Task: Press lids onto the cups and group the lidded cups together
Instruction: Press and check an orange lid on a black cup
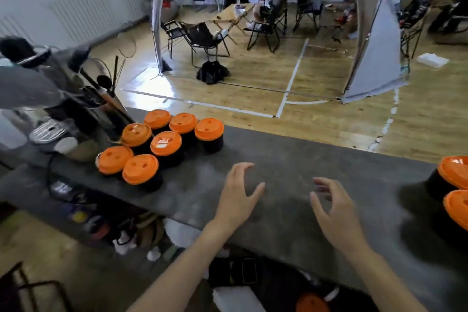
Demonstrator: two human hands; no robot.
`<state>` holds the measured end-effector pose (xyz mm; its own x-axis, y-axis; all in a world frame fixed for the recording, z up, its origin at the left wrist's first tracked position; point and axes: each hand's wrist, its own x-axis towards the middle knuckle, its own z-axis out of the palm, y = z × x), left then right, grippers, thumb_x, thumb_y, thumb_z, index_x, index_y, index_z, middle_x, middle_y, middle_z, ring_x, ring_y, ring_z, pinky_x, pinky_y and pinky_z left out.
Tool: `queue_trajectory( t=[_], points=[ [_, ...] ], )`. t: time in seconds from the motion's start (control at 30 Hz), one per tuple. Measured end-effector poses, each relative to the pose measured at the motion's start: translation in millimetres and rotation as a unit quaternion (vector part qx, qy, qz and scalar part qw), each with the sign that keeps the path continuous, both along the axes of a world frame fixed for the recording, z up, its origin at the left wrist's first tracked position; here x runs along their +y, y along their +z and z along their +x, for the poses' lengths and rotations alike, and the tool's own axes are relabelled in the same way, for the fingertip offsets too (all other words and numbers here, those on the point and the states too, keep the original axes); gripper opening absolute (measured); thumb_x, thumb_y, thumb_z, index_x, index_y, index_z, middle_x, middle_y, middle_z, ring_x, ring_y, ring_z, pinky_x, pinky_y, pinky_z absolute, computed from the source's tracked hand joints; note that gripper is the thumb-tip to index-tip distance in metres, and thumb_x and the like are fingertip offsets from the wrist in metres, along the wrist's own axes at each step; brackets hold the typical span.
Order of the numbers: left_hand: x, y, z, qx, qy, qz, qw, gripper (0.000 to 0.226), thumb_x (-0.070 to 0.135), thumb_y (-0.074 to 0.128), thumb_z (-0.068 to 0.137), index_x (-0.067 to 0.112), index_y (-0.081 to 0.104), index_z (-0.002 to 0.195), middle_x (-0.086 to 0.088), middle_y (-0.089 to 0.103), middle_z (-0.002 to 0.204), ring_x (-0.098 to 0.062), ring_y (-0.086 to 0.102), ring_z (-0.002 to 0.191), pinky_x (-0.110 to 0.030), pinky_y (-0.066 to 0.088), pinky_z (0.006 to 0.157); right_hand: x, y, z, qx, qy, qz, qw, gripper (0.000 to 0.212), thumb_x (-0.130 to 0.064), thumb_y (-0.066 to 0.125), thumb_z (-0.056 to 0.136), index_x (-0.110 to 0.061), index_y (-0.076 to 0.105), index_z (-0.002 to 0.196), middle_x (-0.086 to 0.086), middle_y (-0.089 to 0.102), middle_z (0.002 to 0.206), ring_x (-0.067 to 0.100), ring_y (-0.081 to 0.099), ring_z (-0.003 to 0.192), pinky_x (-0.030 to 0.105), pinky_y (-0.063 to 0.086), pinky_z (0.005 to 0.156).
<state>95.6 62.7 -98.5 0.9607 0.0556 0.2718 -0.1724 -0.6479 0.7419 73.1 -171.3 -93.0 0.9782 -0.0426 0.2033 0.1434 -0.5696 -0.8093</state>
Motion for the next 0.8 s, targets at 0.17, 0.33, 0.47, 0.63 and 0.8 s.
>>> queue_trajectory(
  t=[0.17, 0.33, 0.47, 0.63, 0.8],
  points=[
    [55, 48, 60, -0.080, 0.090, 0.201, 0.972, 0.076, 0.031, 0.085, 0.080, 0.008, 0.048, 0.143, -0.015, 0.047, 0.148, -0.031, 0.040, 0.137, -0.043, 0.033, 0.112, 39, -4, 7, 0.010, 0.069, -0.021, 0.997, 0.028, -0.019, 0.062, 0.098, -0.024, 0.056, 0.125, -0.009, 0.054, 0.114, 0.008, 0.055, 0.108, 0.024, 0.042, 0.092],
    [90, 69, 132, 0.123, 0.041, 0.470, 0.873, 0.115, 0.060, 0.077, 0.081, 0.014, 0.010, 0.163, -0.021, 0.022, 0.165, -0.042, 0.014, 0.156, -0.059, 0.003, 0.126, 51, -7, 0, 0.021, 0.107, -0.044, 0.993, 0.031, -0.022, 0.064, 0.097, -0.029, 0.053, 0.126, -0.013, 0.053, 0.117, 0.005, 0.054, 0.111, 0.023, 0.044, 0.094],
    [97, 63, 137, 0.098, 0.016, 0.538, 0.837, 0.098, 0.057, 0.072, 0.087, 0.012, 0.023, 0.159, -0.020, 0.043, 0.151, -0.038, 0.040, 0.141, -0.057, 0.005, 0.127, 41, -9, -1, 0.019, 0.103, -0.047, 0.993, 0.037, -0.022, 0.067, 0.094, -0.036, 0.050, 0.124, -0.017, 0.054, 0.117, -0.003, 0.053, 0.112, 0.028, 0.049, 0.096],
    [43, 57, 91, 0.035, -0.100, 0.445, 0.889, 0.092, 0.061, 0.070, 0.086, 0.014, 0.033, 0.156, -0.016, 0.045, 0.147, -0.038, 0.041, 0.135, -0.046, 0.016, 0.120, 34, -16, 8, 0.034, 0.082, -0.026, 0.996, 0.070, -0.026, 0.084, 0.079, -0.031, 0.044, 0.136, -0.010, 0.056, 0.130, 0.005, 0.054, 0.119, 0.033, 0.048, 0.102],
    [-13, 51, 34, 0.042, -0.166, 0.279, 0.945, 0.089, 0.055, 0.075, 0.087, 0.017, 0.034, 0.156, -0.008, 0.043, 0.151, -0.029, 0.039, 0.137, -0.045, 0.028, 0.118, 56, -19, 22, 0.077, 0.089, 0.056, 0.991, 0.115, -0.023, 0.096, 0.063, -0.018, 0.026, 0.153, -0.011, 0.041, 0.142, 0.006, 0.042, 0.130, 0.030, 0.037, 0.108]
  ],
)
